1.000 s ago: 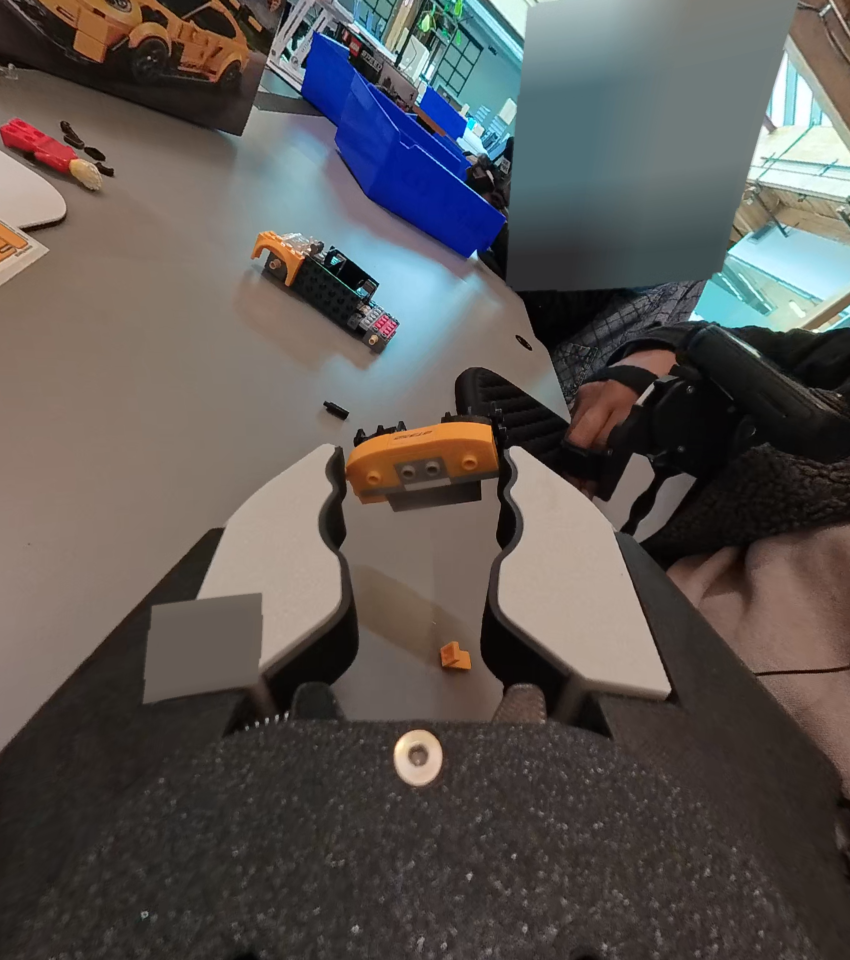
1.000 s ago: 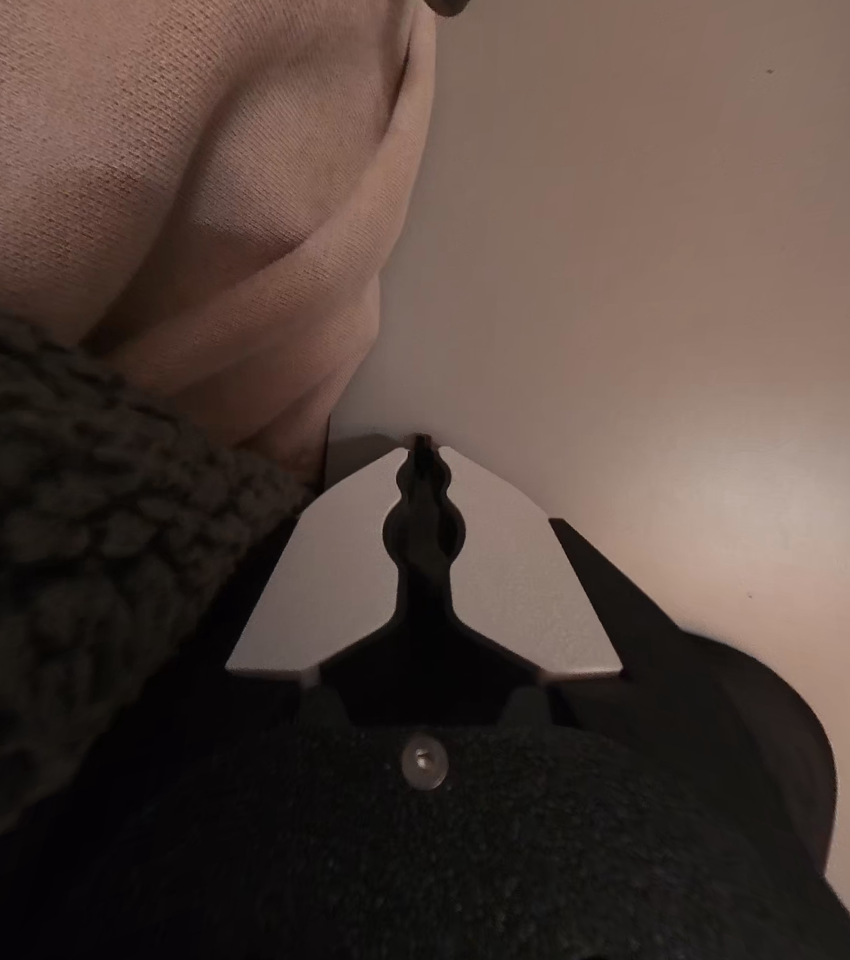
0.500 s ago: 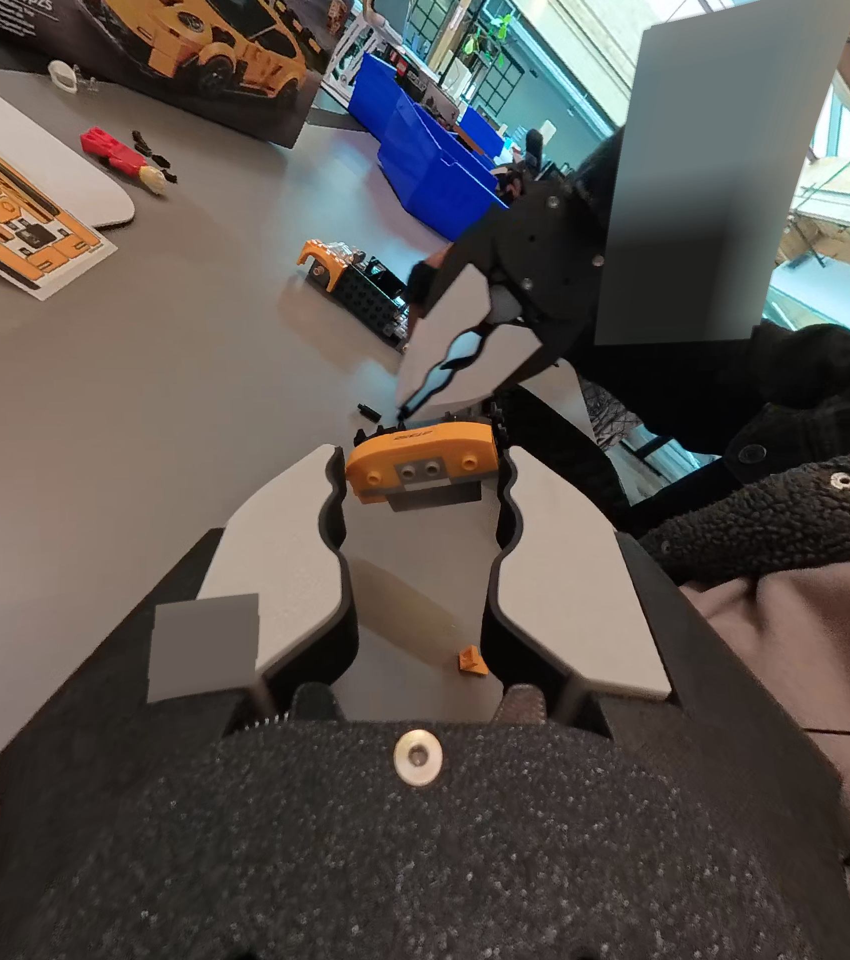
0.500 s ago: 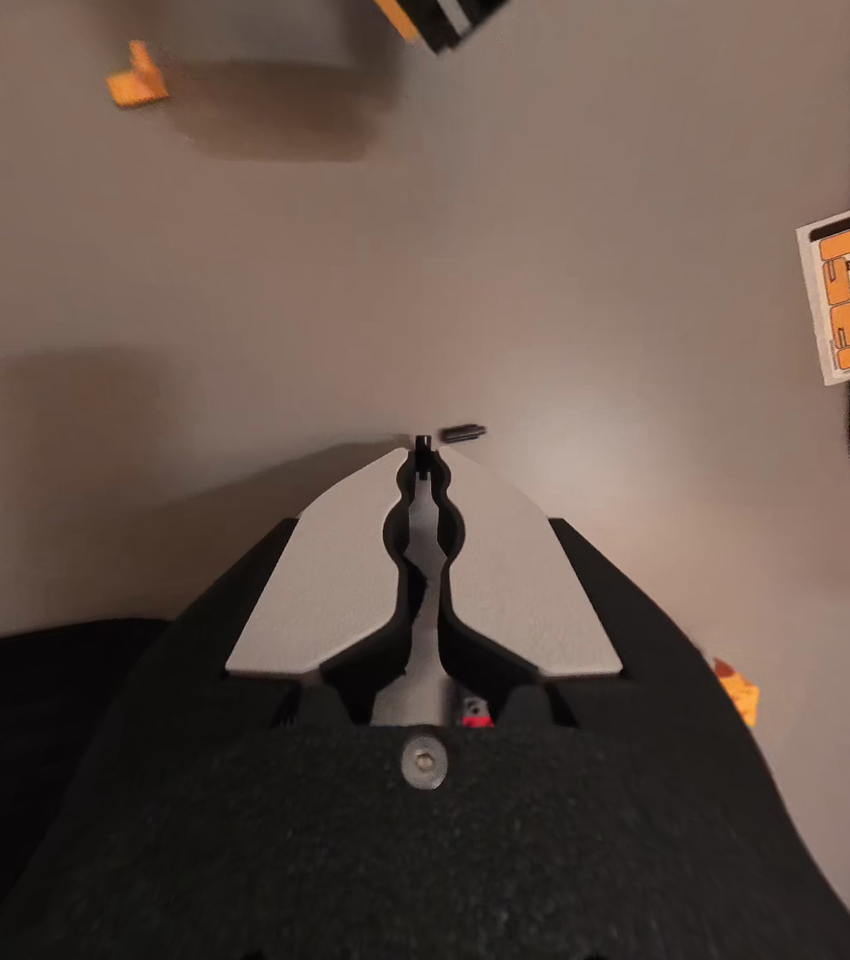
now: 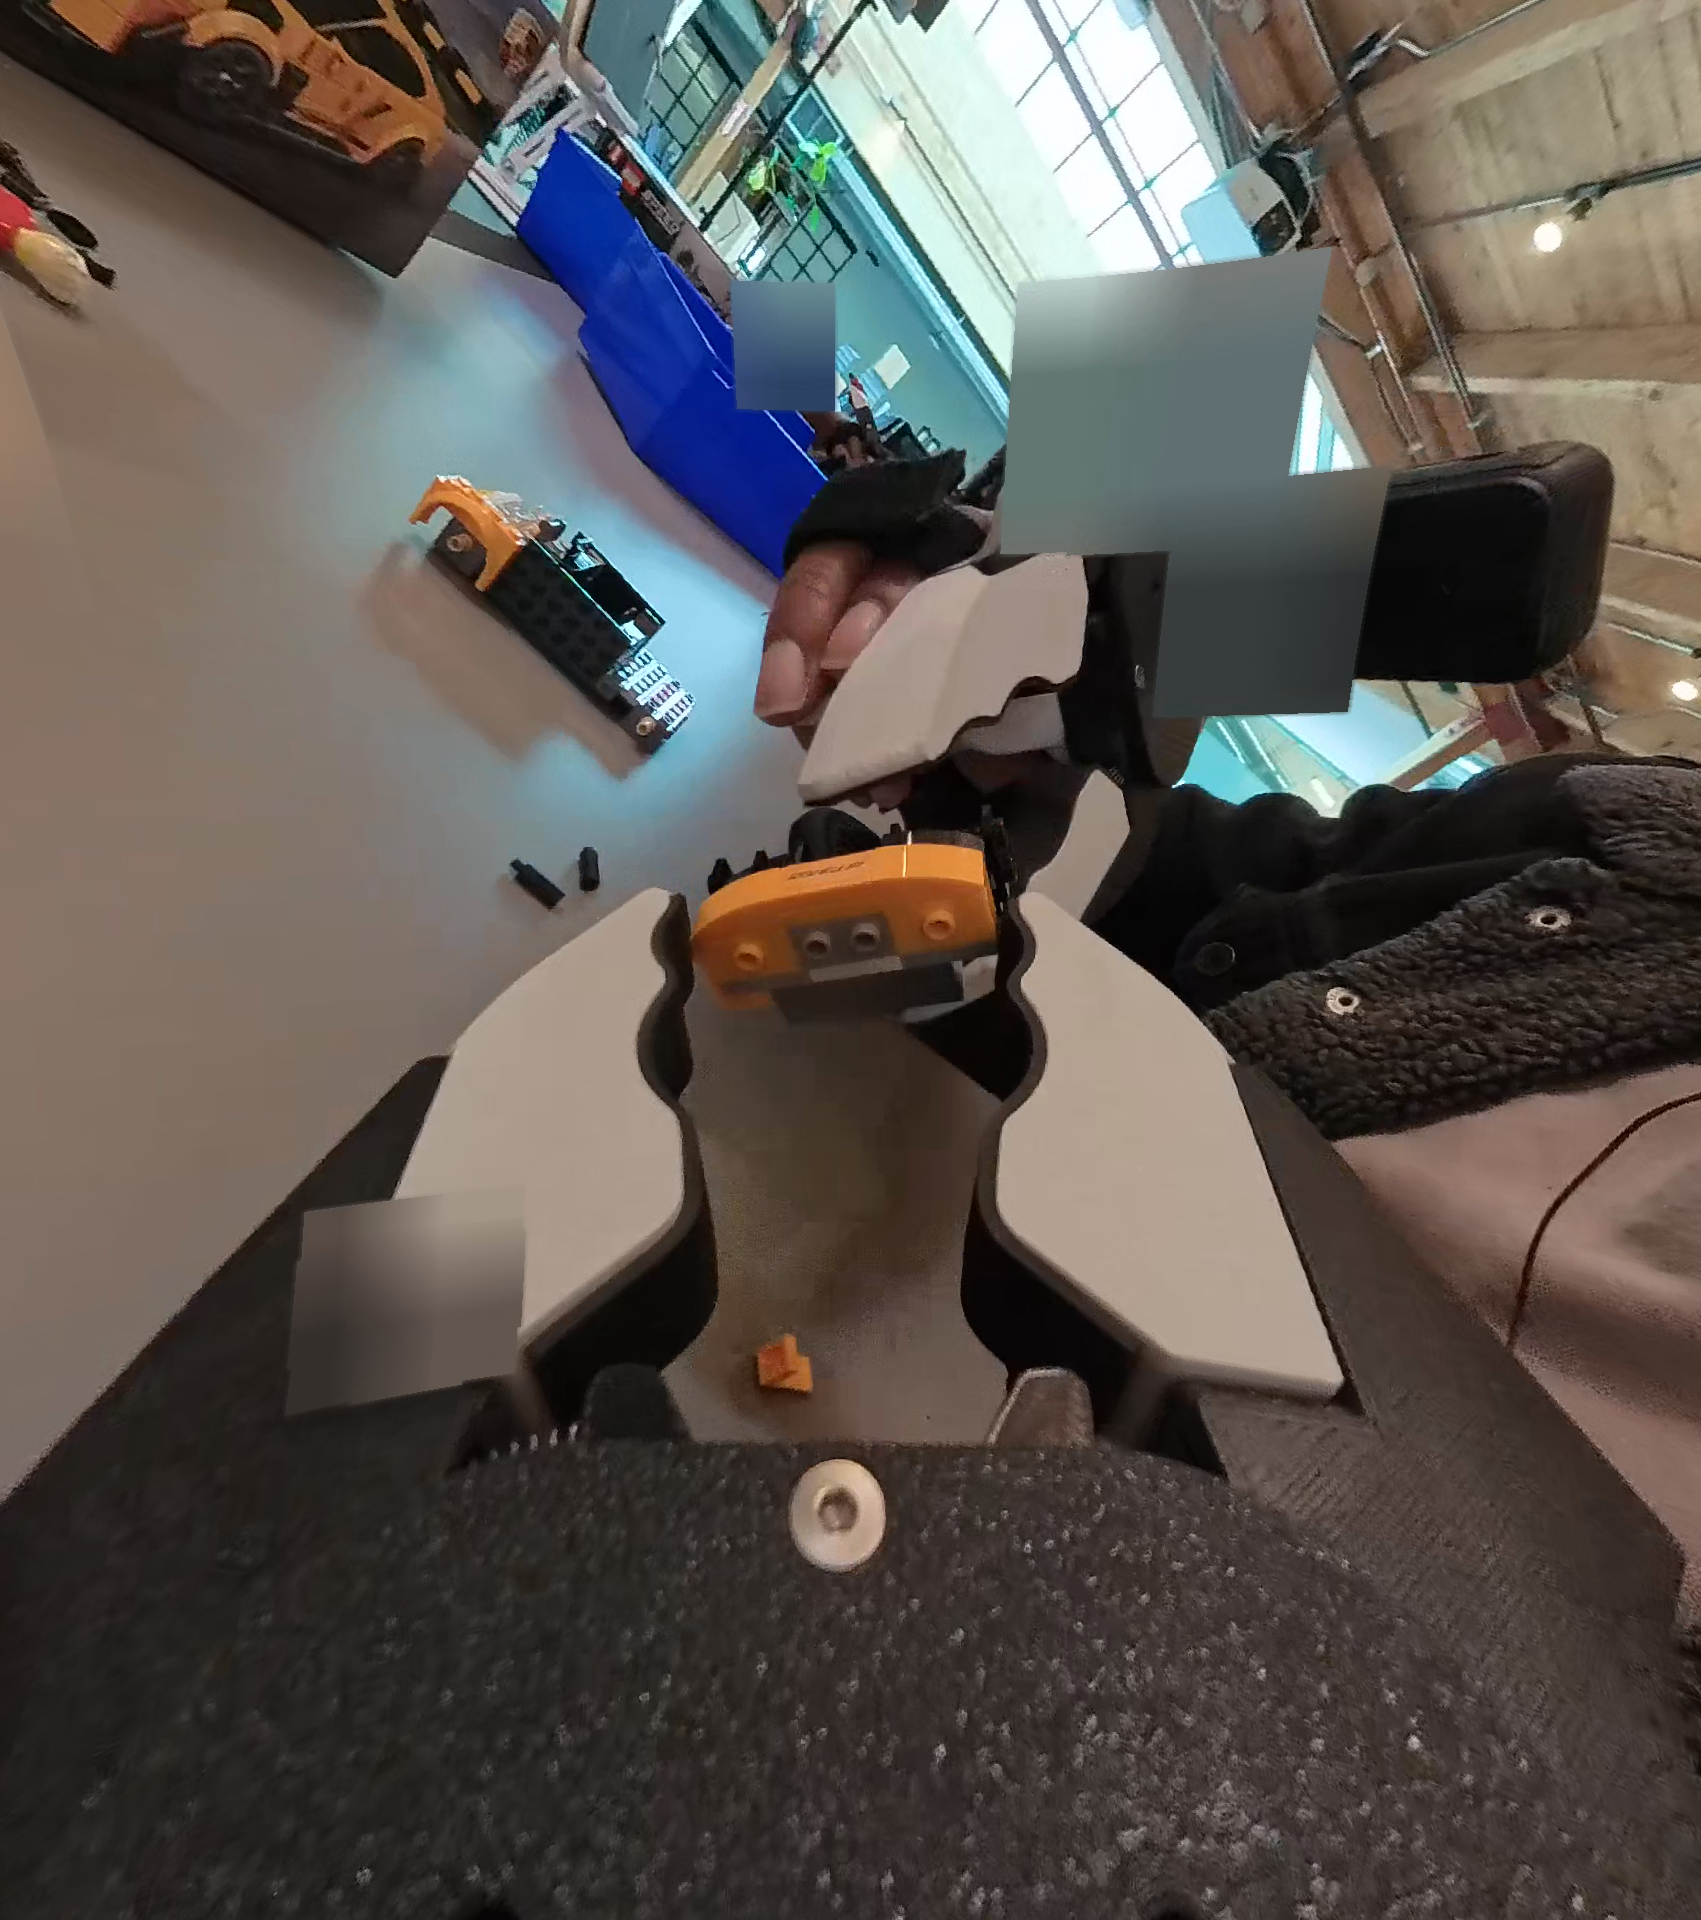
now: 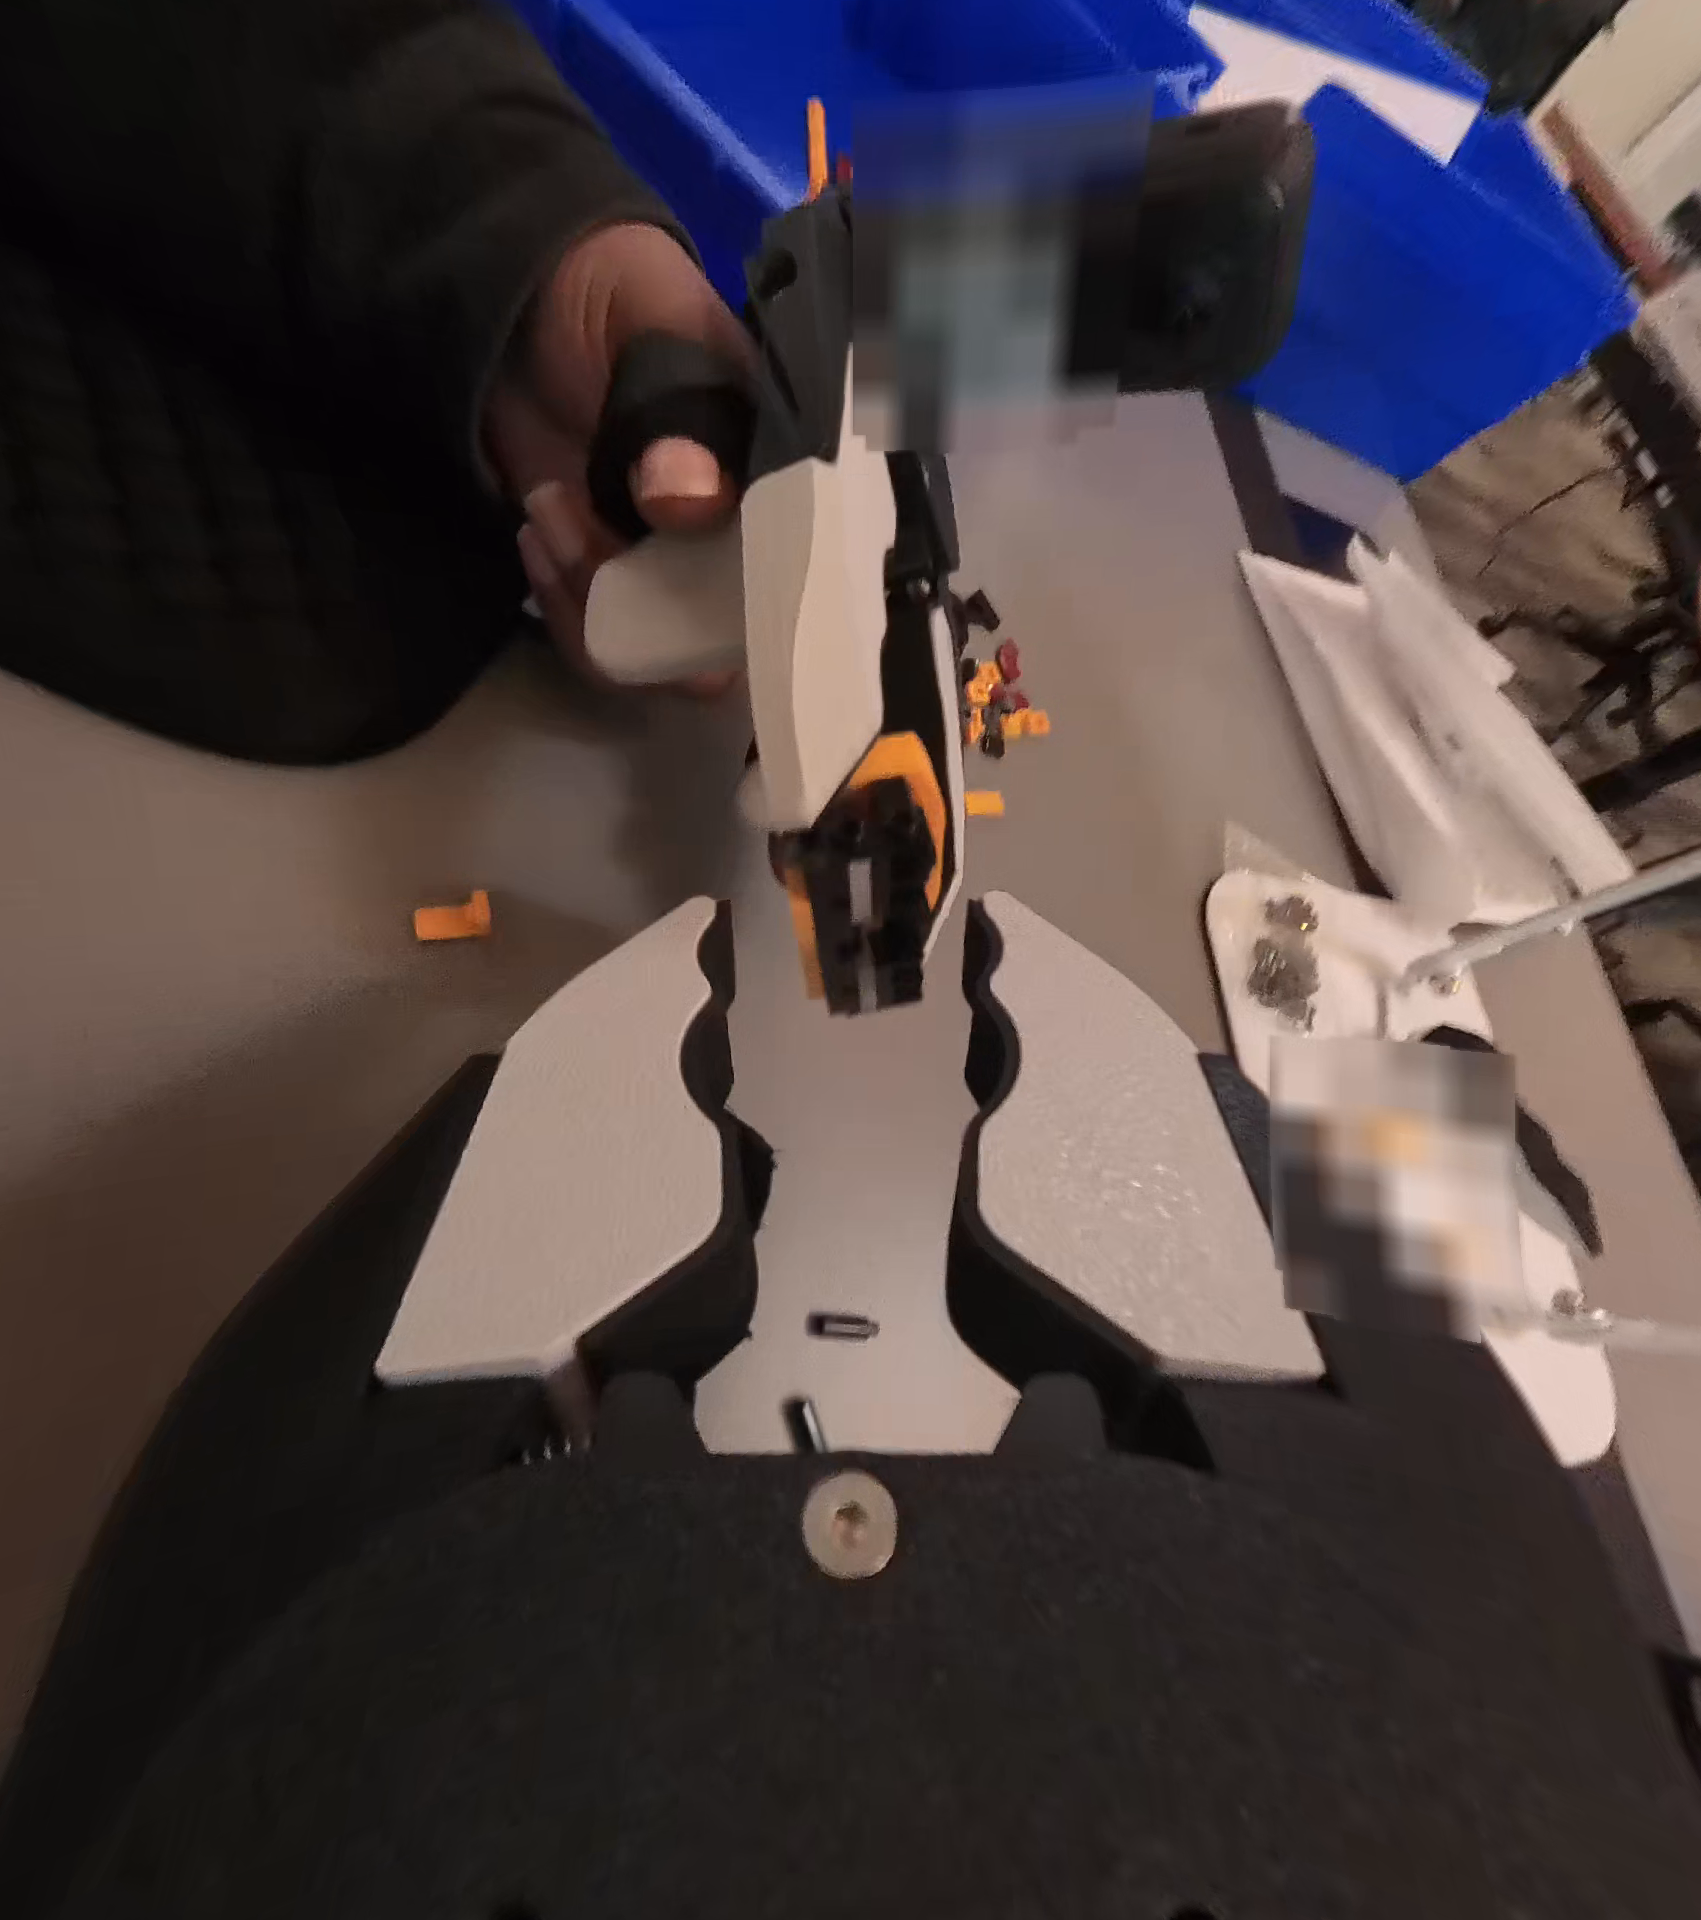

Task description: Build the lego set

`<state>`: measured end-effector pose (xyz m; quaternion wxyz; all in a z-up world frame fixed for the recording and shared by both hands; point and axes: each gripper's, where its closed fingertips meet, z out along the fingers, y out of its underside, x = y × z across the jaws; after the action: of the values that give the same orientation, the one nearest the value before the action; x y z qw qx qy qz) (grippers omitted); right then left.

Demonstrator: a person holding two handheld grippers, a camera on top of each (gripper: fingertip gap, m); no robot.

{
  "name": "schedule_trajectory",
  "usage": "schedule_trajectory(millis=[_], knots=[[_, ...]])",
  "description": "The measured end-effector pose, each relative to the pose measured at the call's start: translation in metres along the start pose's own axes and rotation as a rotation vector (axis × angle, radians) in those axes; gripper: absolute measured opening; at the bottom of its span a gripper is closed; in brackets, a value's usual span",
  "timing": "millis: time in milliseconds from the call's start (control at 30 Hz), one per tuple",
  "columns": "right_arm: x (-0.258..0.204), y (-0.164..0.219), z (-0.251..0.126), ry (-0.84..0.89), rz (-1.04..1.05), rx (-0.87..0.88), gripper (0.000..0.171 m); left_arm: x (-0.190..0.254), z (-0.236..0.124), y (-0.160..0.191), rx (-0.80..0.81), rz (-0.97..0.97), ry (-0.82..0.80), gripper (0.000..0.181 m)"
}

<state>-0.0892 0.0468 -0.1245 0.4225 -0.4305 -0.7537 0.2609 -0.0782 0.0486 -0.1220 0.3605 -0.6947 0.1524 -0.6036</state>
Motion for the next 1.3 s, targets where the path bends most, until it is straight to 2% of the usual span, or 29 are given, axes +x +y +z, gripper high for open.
schedule_trajectory(millis=[33,67,133,233,367,433,500,567,633,733,800,833,933,1133,1300], knots=[[0.001,-0.003,0.003,0.007,-0.014,0.013,0.035,0.001,0.001,0.001,-0.004,0.008,0.001,0.056],[0.000,-0.004,0.005,-0.007,-0.024,0.028,0.026,0.002,0.000,0.001,-0.004,0.016,-0.001,0.056],[0.001,-0.010,0.002,-0.033,0.013,0.091,0.025,0.007,-0.001,-0.001,0.004,0.053,0.017,0.056],[0.008,-0.022,-0.014,-0.139,0.236,0.269,0.025,0.033,-0.002,-0.010,0.064,0.215,0.102,0.071],[0.015,-0.040,-0.037,-0.284,0.495,0.519,0.025,0.030,0.003,-0.009,0.033,0.502,-0.079,0.063],[0.014,-0.048,-0.041,-0.353,0.580,0.607,0.025,0.034,0.005,-0.013,0.057,0.571,-0.121,0.059],[0.012,-0.053,-0.040,-0.400,0.635,0.658,0.025,0.040,0.005,-0.018,0.092,0.611,-0.138,0.054],[0.008,-0.054,-0.035,-0.427,0.663,0.670,0.025,0.046,0.003,-0.023,0.126,0.644,-0.151,0.038],[0.009,-0.054,-0.033,-0.430,0.682,0.680,0.025,0.044,0.000,-0.023,0.115,0.662,-0.174,0.035],[0.011,-0.047,-0.028,-0.422,0.697,0.633,0.025,0.036,-0.001,-0.022,0.090,0.640,-0.203,0.032],[0.017,-0.039,-0.029,-0.405,0.718,0.571,0.041,0.028,-0.005,-0.021,0.059,0.643,-0.236,0.032],[0.021,-0.033,-0.031,-0.376,0.719,0.536,0.042,0.021,-0.008,-0.022,0.041,0.655,-0.273,0.032],[0.023,-0.011,-0.030,-0.264,0.663,0.376,0.036,-0.002,-0.019,-0.022,-0.026,0.703,-0.406,0.032],[-0.046,0.022,-0.001,-0.257,0.394,0.000,0.029,-0.040,-0.033,-0.012,-0.258,0.988,-0.683,0.032],[-0.094,0.031,0.026,-0.319,0.181,-0.186,0.029,-0.049,-0.035,0.008,-0.397,0.986,-0.665,0.032]])
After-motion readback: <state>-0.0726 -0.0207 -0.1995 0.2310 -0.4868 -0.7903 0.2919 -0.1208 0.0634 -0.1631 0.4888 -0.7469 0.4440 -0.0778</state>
